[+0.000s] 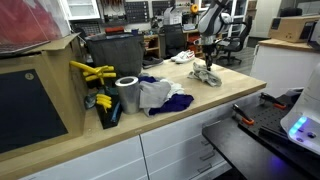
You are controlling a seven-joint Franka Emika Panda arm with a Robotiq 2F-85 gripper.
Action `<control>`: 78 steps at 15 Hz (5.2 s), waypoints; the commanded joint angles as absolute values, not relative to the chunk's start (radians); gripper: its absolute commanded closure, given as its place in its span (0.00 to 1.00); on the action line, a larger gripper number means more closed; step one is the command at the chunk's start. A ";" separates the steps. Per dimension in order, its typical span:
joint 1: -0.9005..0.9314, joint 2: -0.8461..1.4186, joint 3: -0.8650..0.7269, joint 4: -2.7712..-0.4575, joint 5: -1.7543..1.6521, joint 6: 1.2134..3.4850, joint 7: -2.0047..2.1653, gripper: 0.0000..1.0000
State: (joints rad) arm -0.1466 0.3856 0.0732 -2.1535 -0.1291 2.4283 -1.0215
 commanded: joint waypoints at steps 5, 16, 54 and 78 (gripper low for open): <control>-0.135 0.544 0.085 -2.050 -0.130 2.517 -1.044 1.00; -0.137 0.621 0.059 -1.956 -0.163 2.513 -1.028 1.00; -0.171 0.787 0.011 -1.637 -0.084 2.316 -0.947 1.00; -0.156 0.488 0.014 -1.804 -0.097 2.040 -0.931 1.00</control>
